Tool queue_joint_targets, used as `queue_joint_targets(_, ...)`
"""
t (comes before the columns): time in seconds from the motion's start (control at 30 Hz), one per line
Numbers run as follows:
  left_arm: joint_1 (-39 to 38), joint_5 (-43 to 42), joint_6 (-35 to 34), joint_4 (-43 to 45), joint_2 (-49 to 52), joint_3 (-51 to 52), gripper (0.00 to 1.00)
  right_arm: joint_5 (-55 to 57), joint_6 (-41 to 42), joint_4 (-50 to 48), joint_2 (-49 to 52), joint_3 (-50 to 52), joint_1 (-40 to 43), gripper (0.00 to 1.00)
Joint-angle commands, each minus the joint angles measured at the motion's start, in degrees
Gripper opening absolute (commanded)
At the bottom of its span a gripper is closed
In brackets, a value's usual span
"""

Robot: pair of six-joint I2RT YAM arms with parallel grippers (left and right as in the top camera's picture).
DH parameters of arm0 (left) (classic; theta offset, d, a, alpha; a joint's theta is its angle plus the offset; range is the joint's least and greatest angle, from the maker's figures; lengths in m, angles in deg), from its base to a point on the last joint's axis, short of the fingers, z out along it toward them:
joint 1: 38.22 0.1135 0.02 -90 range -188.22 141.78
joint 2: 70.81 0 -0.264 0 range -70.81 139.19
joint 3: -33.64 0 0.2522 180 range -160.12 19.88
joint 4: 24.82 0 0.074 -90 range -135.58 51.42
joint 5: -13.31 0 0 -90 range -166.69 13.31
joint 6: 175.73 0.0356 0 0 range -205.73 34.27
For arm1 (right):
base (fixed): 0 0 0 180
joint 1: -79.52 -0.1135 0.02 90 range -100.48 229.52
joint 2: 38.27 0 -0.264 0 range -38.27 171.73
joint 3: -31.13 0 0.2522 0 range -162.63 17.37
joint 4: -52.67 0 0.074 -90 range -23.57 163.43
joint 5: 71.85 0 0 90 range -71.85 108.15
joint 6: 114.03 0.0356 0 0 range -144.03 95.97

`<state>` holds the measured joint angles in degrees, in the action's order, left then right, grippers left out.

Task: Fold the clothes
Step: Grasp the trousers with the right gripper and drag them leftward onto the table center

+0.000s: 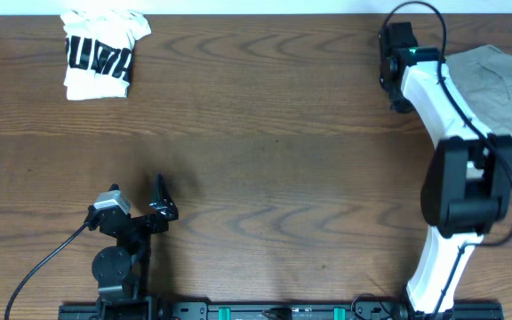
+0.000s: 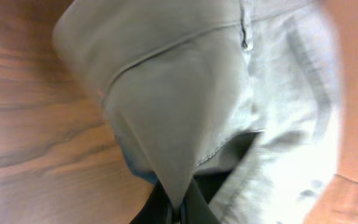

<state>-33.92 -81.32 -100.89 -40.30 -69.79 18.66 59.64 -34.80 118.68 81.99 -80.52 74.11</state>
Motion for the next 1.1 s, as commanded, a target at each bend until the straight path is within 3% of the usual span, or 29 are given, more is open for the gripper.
queue_joint_targets(0.0, 0.2, -0.68, 0.5, -1.92, 0.02, 0.98, 0.98, 1.38, 2.21, 0.0, -8.52, -0.35, -2.54, 0.01)
queue_joint_targets(0.17, 0.2, -0.68, 0.5, -1.92, 0.02, 0.98, 0.98, -1.42, 3.61, 0.22, -16.0, -0.35, -6.14, 0.01)
queue_joint_targets(0.47, 0.2, -0.68, 0.5, -1.92, 0.02, 0.98, 0.98, -17.84, 7.87, 0.39, -26.58, -0.35, -17.29, 0.01)
queue_joint_targets(0.8, 0.2, -0.68, 0.5, -1.92, 0.02, 0.98, 0.98, -41.46, 15.3, -2.8, -24.98, -0.35, -25.97, 0.01)
queue_joint_targets(1.07, 0.2, -0.68, 0.5, -1.92, 0.02, 0.98, 0.98, -45.42, 18.53, -6.01, -19.37, -0.35, -31.45, 0.01)
